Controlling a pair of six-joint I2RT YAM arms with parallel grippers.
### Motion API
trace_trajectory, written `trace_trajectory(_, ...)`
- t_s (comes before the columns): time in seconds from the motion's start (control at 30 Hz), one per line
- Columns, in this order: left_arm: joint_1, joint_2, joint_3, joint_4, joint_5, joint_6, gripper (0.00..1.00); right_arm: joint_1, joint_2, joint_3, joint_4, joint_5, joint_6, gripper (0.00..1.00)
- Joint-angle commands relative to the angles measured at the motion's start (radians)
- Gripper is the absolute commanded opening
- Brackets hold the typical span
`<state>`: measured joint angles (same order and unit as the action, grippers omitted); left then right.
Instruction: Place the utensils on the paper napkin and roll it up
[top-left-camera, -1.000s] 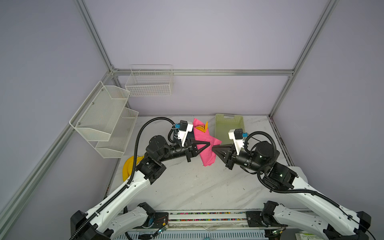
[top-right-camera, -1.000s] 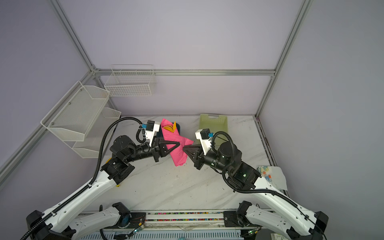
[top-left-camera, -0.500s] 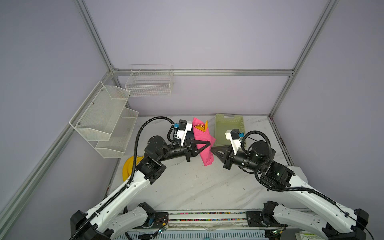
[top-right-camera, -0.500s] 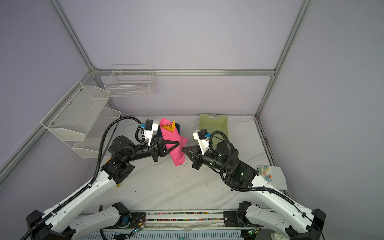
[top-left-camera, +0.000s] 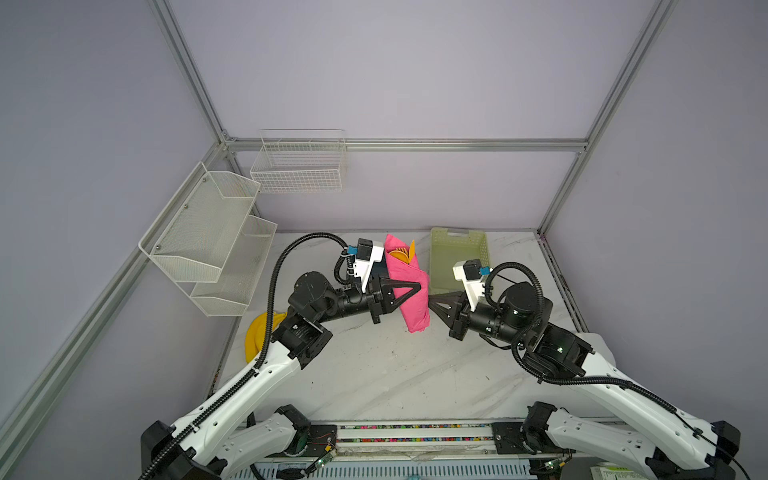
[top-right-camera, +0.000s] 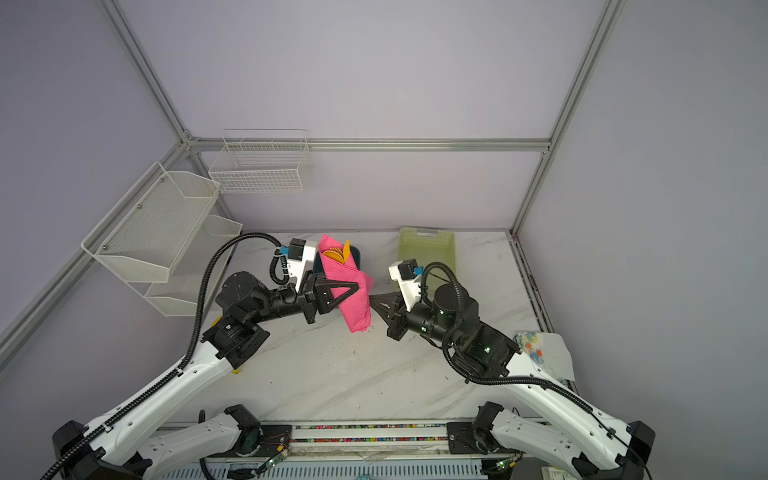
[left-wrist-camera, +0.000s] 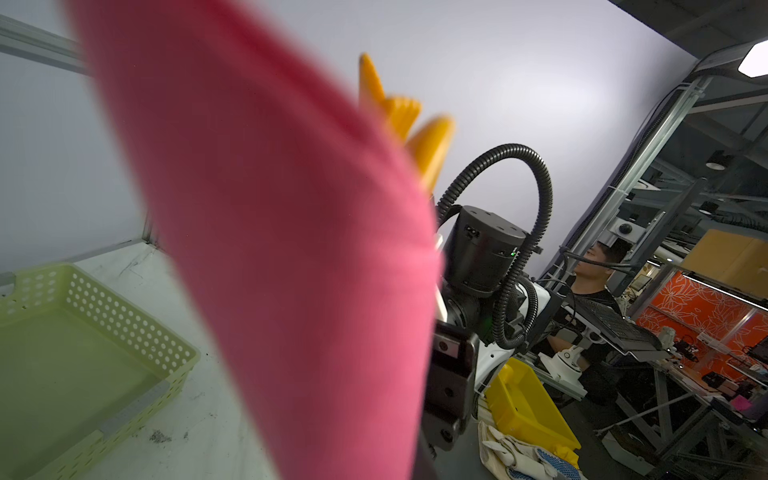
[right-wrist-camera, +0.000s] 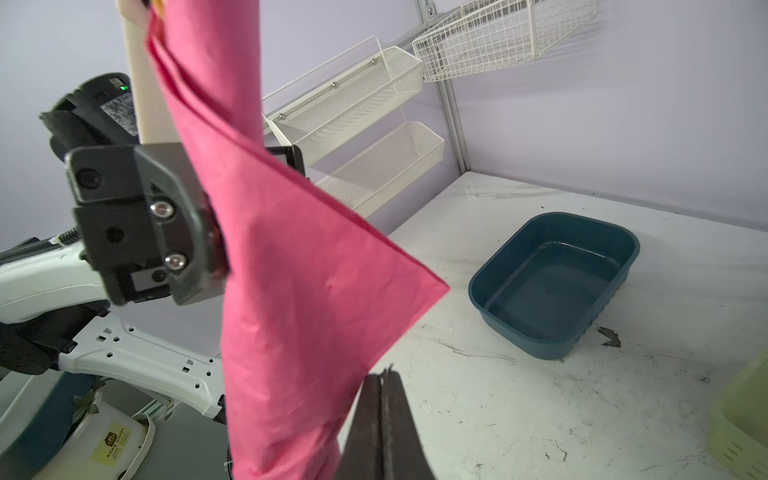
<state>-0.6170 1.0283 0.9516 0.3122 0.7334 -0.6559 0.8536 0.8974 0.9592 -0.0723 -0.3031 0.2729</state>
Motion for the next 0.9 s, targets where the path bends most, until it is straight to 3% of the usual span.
trace_trajectory(0.0,0.002,-0.012,0.075,-0.002,-0.015,0.032,0.01,-0.002,-0.06,0.014,-0.023,0.032,0.035,0.0)
trace_trajectory(0.2,0.003,-0.016,0.081,-0.057,-0.052,0.06,0.01,-0.002,-0.08,0.059,-0.13,0.102,0.036,0.01)
trace_trajectory(0.4,0.002,-0.016,0.083,-0.109,-0.095,0.083,0.01,-0.002,-0.089,-0.005,0.02,-0.097,0.049,0.11)
trace_trajectory(0.5,0.003,-0.012,0.085,-0.108,-0.085,0.083,0.01,-0.001,-0.06,-0.016,0.076,-0.136,0.058,0.14)
trace_trajectory(0.57,0.002,-0.008,0.088,-0.104,-0.07,0.08,0.01,-0.002,-0.034,-0.005,0.083,-0.129,0.046,0.16)
trace_trajectory(0.63,0.002,-0.005,0.091,-0.097,-0.05,0.076,0.01,-0.002,-0.013,0.01,0.08,-0.098,0.031,0.23)
trace_trajectory(0.87,0.002,0.003,0.094,-0.068,-0.007,0.055,0.01,-0.002,0.011,0.007,0.112,-0.054,0.015,0.31)
